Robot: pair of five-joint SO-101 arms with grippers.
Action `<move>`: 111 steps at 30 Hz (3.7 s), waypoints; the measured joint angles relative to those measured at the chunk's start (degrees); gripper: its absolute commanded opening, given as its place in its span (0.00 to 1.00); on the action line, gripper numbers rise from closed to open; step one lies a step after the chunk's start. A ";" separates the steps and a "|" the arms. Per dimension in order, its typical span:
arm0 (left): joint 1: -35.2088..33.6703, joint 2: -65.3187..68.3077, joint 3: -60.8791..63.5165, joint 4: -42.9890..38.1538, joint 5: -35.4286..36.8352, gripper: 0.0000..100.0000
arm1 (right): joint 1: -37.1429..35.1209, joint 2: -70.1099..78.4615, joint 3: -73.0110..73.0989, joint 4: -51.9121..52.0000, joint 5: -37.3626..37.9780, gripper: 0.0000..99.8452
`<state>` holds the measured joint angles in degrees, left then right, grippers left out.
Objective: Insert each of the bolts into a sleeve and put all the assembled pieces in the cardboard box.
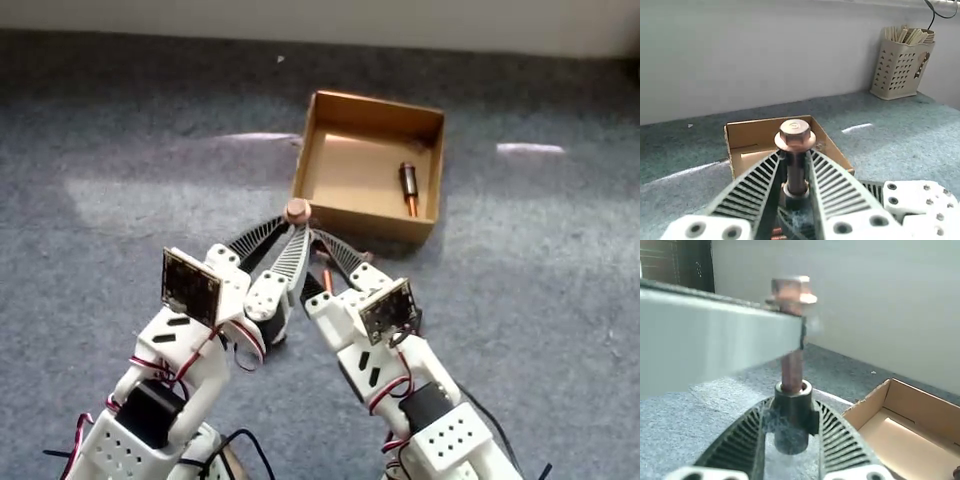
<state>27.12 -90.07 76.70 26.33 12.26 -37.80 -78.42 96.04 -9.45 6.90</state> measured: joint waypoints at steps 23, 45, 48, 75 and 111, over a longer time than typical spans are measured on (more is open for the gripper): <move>-1.05 -0.70 3.08 9.85 -9.05 0.15 | 4.57 0.09 0.00 1.67 0.09 0.01; -29.36 0.00 9.05 13.54 -9.49 0.15 | 14.51 0.09 0.00 5.45 0.09 0.01; -33.23 0.00 11.52 13.54 -9.49 0.15 | 14.68 0.00 0.00 5.63 0.09 0.01; -34.90 0.00 19.34 12.31 -9.49 0.05 | 23.30 0.79 -28.40 41.93 0.62 0.01; -34.90 0.00 19.34 11.87 -9.49 0.09 | 28.13 89.49 -67.78 18.99 3.25 0.03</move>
<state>-7.78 -90.07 96.04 38.20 2.77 -9.67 11.08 28.26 9.54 10.15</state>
